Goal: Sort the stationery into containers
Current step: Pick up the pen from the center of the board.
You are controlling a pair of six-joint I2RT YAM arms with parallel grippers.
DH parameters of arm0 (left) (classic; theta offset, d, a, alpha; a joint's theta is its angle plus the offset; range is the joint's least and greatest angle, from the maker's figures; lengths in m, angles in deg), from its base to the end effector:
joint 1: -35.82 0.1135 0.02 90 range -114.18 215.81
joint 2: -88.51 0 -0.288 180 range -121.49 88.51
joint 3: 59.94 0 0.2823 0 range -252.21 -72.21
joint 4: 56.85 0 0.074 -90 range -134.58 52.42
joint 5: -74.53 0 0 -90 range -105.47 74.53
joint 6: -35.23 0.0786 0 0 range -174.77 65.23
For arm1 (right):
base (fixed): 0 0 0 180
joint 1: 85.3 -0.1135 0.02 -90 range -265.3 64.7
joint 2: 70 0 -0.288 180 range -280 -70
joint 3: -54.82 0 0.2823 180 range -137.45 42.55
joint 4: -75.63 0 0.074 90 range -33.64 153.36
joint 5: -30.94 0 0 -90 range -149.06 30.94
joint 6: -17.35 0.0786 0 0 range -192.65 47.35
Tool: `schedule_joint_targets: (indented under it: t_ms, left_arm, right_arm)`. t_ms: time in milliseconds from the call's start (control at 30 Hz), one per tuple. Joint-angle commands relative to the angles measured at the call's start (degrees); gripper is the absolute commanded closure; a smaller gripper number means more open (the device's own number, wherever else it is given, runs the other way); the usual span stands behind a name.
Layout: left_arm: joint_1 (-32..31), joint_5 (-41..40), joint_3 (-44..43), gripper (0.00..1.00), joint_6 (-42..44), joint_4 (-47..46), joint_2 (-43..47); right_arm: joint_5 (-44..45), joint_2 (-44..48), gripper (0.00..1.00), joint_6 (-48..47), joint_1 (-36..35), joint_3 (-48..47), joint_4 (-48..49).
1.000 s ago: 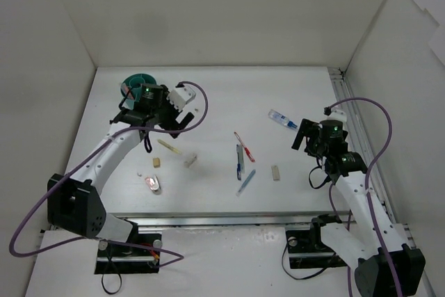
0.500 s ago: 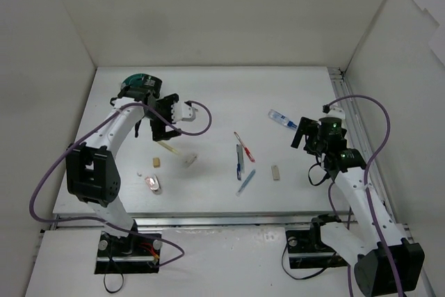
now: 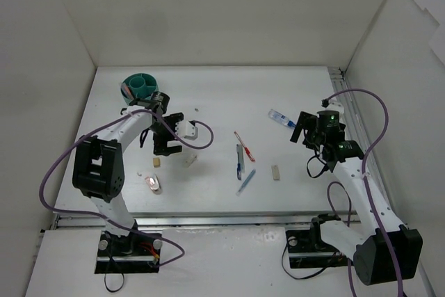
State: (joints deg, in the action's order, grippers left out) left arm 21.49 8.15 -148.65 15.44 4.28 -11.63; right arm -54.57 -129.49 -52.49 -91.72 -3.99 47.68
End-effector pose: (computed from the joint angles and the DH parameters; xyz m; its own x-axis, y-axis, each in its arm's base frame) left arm 0.3712 -0.1273 0.2018 0.0099 0.8873 -0.4611 0.9859 0.0683 0.1526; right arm 0.2887 0.0263 0.2853 -0.4619 0.2938 -0.8369 0.1236 0.9557 0.2673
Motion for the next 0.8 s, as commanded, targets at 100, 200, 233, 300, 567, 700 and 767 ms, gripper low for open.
schedule_joint_targets:
  t_ms: [100, 200, 233, 300, 567, 700, 767]
  left_arm:
    - [-1.23, -1.55, 1.65, 0.01, -1.74, -8.16, -1.90]
    - [-3.42, -4.70, 2.87, 0.03, -2.80, -10.44, -3.66]
    - [-4.04, -5.42, 3.23, 0.04, -2.98, -11.15, -4.10]
    - [-4.04, -5.60, 4.11, 0.05, -3.15, -11.33, -4.19]
    - [-4.04, -3.58, 3.15, 0.47, -5.52, -11.86, -5.68]
    - [-4.04, -2.44, 2.79, 0.62, -6.14, -11.60, -6.12]
    - [-4.04, -1.91, 2.53, 0.67, -6.32, -11.33, -6.30]
  right_arm:
    - [4.03, 3.23, 0.02, 0.49, 0.17, -3.03, -0.05]
    - [4.03, 3.76, 0.02, 0.40, 0.17, -3.38, -0.49]
    - [4.21, 4.02, 0.02, 0.32, 0.17, -3.29, -0.84]
    - [4.65, 4.37, 0.02, 0.32, 0.17, -3.38, -1.19]
    - [5.97, 5.25, 0.02, 0.32, 0.26, -3.82, -2.16]
    - [6.58, 5.96, 0.02, 0.49, 0.17, -3.82, -2.25]
    - [6.76, 6.31, 0.02, 0.49, 0.09, -3.82, -2.33]
